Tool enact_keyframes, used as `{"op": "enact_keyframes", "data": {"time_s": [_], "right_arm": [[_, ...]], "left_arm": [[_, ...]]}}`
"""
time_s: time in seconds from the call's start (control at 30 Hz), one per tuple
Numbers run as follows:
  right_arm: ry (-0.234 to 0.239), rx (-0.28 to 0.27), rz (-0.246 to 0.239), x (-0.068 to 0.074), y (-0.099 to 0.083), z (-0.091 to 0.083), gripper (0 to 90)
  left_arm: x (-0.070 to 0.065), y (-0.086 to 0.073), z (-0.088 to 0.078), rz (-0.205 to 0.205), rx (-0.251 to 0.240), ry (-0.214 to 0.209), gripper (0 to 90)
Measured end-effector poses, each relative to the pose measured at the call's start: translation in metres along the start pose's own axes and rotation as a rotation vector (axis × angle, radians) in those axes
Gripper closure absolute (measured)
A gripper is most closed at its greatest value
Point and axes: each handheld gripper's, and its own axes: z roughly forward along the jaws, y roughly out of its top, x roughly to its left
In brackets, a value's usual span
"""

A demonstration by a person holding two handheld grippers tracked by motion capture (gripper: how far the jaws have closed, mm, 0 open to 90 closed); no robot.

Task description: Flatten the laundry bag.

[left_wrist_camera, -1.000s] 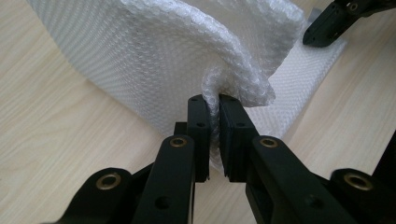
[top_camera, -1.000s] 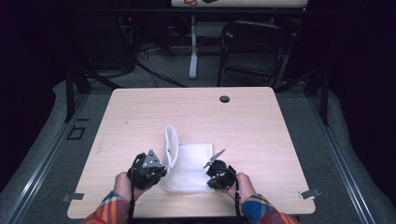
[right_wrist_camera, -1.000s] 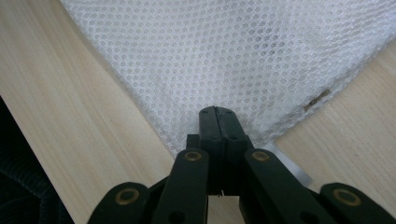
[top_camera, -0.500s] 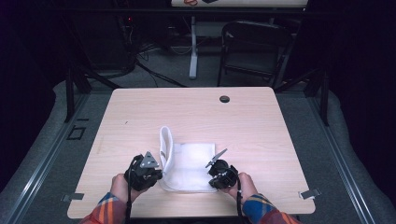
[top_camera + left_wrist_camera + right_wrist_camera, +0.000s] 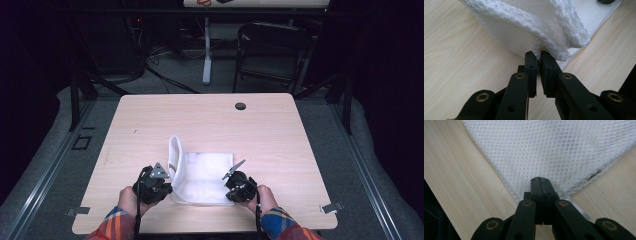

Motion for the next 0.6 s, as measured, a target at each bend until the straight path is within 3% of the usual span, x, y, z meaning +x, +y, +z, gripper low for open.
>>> {"op": "enact_keyframes", "data": {"time_s": [0.2,0.43,0.6], "right_arm": [[0.002,0.013,0.003,-0.004,-0.002,-0.002,90.0],[-0.007,0.027,0.003,-0.009,-0.005,-0.005,90.0],[-0.008,0.040,0.005,-0.014,-0.007,-0.007,90.0]], "left_arm": [[0.005,-0.006,-0.001,-0.018,0.033,-0.002,75.4],[0.013,-0.012,-0.006,-0.054,0.080,0.010,50.8],[0.019,-0.021,-0.015,-0.083,0.073,0.017,38.5]]}}
